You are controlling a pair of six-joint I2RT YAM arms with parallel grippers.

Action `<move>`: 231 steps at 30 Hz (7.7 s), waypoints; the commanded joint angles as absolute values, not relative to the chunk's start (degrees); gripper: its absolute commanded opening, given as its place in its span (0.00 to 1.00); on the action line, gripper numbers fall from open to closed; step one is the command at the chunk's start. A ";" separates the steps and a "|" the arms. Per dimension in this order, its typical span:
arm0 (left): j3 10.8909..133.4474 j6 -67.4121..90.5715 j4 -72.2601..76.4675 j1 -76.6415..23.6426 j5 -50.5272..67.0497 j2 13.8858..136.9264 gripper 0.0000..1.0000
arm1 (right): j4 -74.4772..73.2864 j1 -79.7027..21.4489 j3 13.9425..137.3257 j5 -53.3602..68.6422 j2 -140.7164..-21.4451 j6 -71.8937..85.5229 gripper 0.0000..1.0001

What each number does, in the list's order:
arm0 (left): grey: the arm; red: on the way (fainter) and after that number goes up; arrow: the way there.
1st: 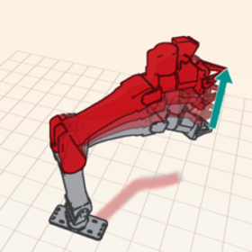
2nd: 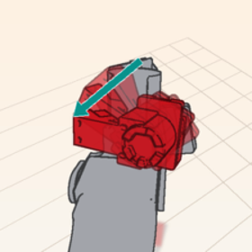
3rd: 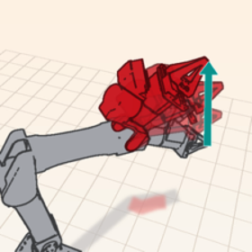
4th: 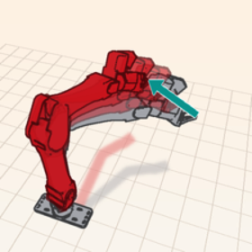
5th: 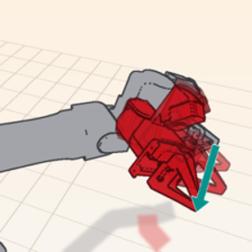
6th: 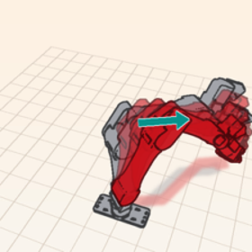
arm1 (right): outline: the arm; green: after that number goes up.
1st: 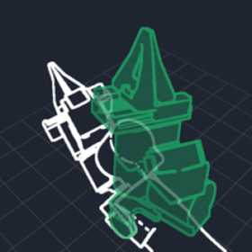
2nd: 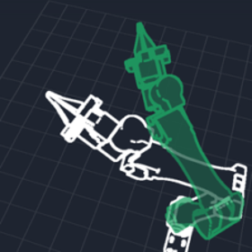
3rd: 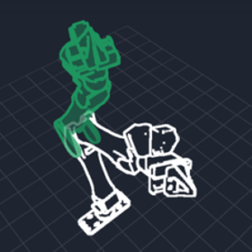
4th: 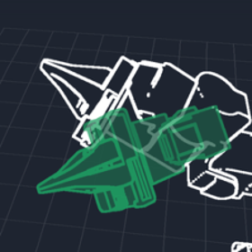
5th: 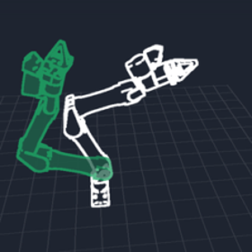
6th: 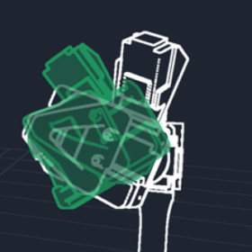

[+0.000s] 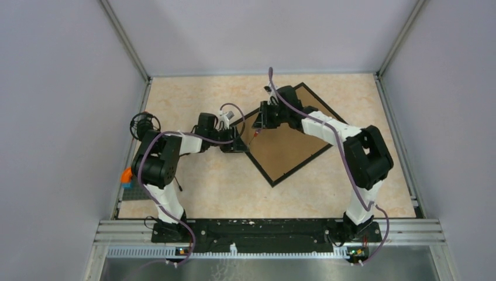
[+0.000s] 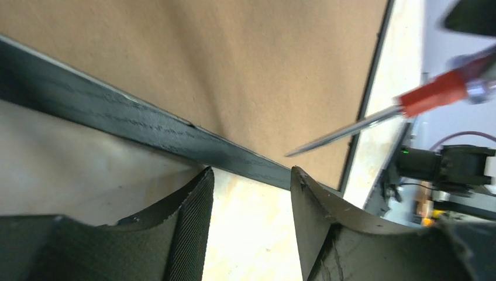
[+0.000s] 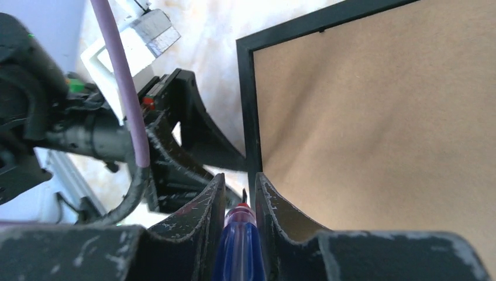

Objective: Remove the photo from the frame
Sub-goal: Release the photo frame item from the photo frame, then adjust the photo frame at the center of the board.

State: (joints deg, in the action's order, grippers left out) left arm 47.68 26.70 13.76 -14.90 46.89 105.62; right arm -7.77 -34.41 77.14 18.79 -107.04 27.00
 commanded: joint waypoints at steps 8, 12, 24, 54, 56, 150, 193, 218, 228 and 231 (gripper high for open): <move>72.34 -5.19 -15.78 -16.42 33.33 108.97 0.65 | -3.55 -22.13 70.38 33.45 -95.48 31.16 0.00; 81.40 -11.53 -19.73 -17.42 28.26 113.85 0.66 | -2.32 -19.81 68.05 34.98 -93.73 31.55 0.00; 98.75 -20.33 -26.31 -18.81 16.81 127.00 0.59 | -2.65 -15.75 64.08 37.75 -90.87 30.20 0.00; 79.89 -0.96 -19.78 -29.80 20.09 108.33 0.53 | -10.81 7.06 59.31 38.58 -86.74 21.58 0.00; 85.87 0.07 -19.39 -29.79 18.22 113.27 0.54 | -11.30 7.90 59.20 38.69 -86.48 21.38 0.00; 53.22 23.89 1.70 -19.42 10.68 107.44 0.41 | -8.88 6.44 57.83 22.71 -93.93 5.16 0.00; 40.14 36.03 14.36 -18.88 28.47 100.88 0.54 | 19.49 -29.87 47.68 20.43 -92.55 48.69 0.00; 53.73 44.57 20.08 -26.94 26.53 115.35 0.50 | 9.51 -8.88 51.18 31.08 -92.40 33.85 0.00; 62.42 -36.19 -12.45 -26.79 36.89 97.73 0.97 | 3.58 -2.57 49.98 39.02 -86.95 27.48 0.00; 66.13 -58.98 -22.75 -26.74 37.22 98.82 0.96 | 3.77 -2.27 50.38 39.65 -86.85 27.31 0.00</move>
